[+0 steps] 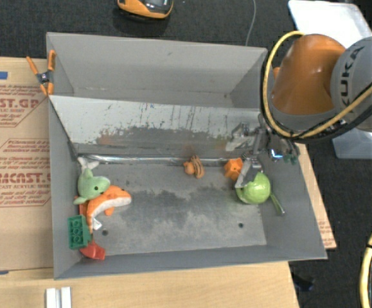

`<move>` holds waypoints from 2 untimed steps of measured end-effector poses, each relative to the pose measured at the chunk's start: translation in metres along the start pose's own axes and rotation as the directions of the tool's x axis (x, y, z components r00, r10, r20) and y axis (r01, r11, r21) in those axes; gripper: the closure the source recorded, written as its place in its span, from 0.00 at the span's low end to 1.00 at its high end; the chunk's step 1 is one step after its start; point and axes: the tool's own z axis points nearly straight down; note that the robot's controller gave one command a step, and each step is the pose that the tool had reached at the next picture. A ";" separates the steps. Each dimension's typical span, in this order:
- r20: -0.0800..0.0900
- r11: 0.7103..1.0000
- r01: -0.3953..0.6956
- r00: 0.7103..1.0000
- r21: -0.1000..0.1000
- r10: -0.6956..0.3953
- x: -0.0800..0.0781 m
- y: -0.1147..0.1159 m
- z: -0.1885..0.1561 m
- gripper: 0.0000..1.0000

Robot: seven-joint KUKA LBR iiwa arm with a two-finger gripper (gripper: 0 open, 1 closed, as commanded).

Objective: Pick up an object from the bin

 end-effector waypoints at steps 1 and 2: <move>0.008 1.000 0.001 1.000 0.001 -0.001 -0.001 0.000 -0.005 0.00; 0.010 0.997 -0.081 0.997 -0.001 0.081 0.030 -0.006 0.045 0.00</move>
Offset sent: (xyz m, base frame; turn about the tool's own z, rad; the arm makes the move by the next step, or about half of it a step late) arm -0.0718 -0.0175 -0.1075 0.1846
